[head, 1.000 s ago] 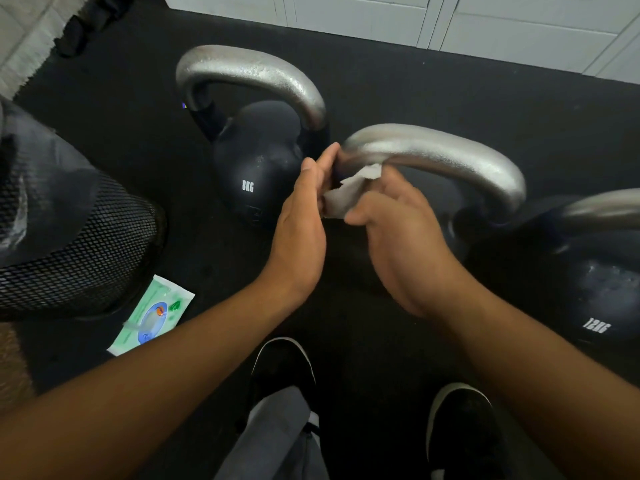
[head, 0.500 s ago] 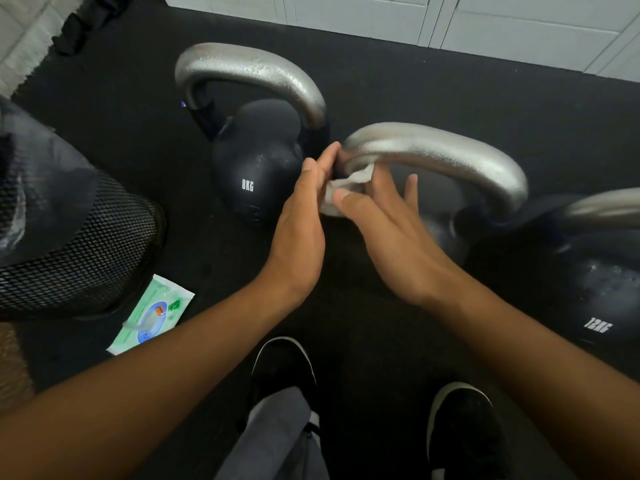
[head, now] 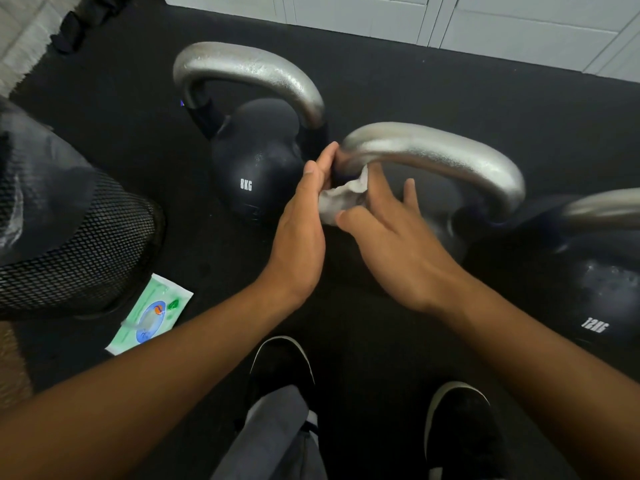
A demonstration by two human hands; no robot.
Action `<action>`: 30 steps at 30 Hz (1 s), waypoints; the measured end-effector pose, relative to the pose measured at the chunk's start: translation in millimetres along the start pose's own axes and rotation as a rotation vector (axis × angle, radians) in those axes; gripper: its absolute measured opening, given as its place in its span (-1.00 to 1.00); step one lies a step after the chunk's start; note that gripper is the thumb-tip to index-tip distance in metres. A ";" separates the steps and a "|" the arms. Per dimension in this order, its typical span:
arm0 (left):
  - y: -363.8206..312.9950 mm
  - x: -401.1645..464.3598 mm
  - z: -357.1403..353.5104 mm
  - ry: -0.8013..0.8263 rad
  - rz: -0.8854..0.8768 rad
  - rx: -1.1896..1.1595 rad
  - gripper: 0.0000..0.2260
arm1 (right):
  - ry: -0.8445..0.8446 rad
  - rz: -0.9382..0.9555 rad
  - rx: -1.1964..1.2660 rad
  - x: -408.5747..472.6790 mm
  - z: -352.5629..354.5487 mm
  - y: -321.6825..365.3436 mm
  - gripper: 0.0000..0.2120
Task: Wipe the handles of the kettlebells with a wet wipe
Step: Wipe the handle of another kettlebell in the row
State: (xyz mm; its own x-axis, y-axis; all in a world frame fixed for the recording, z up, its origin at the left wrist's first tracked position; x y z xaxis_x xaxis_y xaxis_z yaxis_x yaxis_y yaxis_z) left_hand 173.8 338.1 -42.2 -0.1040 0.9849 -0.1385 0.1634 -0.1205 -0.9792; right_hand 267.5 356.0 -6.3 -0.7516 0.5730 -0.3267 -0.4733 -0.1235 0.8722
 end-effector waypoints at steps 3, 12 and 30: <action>0.1 -1.0 0.7 -0.005 0.000 0.013 -0.42 | -0.038 -0.025 -0.021 6.0 9.5 -0.2 -0.67; 0.3 -0.5 -3.5 0.006 -0.002 -0.015 -0.44 | -0.015 -0.018 0.052 -5.6 -7.1 -7.5 -0.32; 0.2 -0.9 -5.3 0.024 0.008 0.054 -0.42 | -0.149 0.248 1.023 -7.5 5.2 -3.0 -0.61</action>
State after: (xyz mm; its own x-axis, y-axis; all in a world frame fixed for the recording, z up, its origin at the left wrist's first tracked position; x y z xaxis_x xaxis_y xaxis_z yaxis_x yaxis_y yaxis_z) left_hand 179.1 337.8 -41.4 -0.0797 0.9865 -0.1433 0.1105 -0.1341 -0.9848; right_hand 276.9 356.3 -4.5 -0.6777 0.7270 -0.1106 0.3485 0.4500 0.8222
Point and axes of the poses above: each hand's wrist, its own x-axis towards the middle knuckle, its own z-axis out of the back of the hand, y = z × x, the point moved 10 cm from there along x, towards the middle knuckle, and after that the axes turned 11 degrees about y, right-handed, at the moved point
